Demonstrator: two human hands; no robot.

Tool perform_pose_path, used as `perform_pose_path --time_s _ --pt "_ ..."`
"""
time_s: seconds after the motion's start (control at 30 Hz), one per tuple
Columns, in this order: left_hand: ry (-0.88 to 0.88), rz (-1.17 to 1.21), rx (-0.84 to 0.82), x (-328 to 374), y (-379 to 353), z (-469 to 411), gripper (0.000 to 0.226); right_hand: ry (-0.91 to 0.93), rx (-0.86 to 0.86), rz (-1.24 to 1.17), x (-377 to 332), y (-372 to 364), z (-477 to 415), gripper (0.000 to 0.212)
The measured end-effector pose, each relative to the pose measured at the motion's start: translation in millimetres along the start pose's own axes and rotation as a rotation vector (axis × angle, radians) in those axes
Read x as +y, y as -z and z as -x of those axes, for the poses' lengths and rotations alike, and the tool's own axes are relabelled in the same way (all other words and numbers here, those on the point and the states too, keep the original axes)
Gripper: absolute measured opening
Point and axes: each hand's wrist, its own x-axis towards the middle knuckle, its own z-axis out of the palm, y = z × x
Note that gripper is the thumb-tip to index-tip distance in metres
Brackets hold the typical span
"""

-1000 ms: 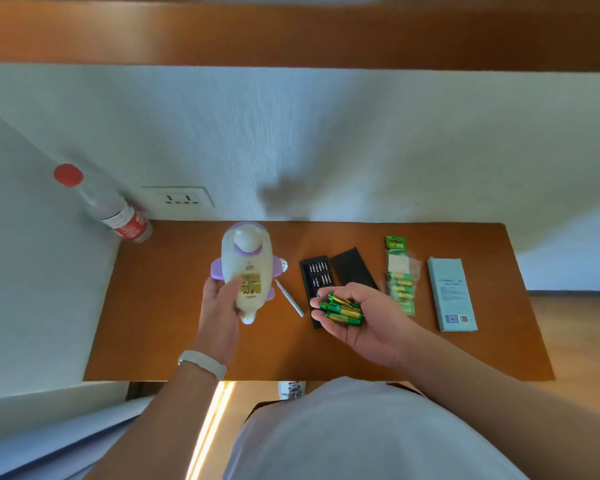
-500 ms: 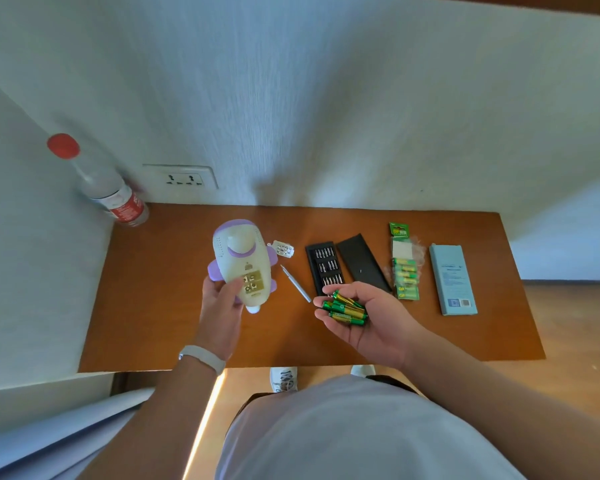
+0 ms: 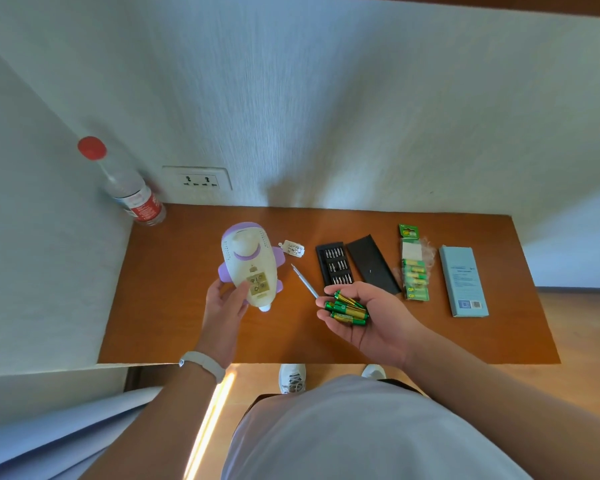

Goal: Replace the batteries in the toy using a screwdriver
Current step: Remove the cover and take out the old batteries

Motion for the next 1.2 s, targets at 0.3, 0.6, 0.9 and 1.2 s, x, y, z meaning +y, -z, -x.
perform_pose_path --time_s 0.3,0.6,0.9,1.2 --pt "-0.019 -0.243 0.193 -13 -8 31 0.045 -0.01 -0.045 0.007 -10 22 8 0.022" --pt "-0.2 -0.755 0.178 -53 -52 77 0.022 -0.011 -0.055 -0.004 -38 74 32 0.022" --pt "-0.541 -1.195 0.004 -61 -169 77 0.04 0.006 -0.038 -0.076 -73 167 57 0.022" --pt "-0.749 -1.434 -0.201 -72 -291 61 0.047 0.082 0.012 -0.197 -104 255 75 0.024"
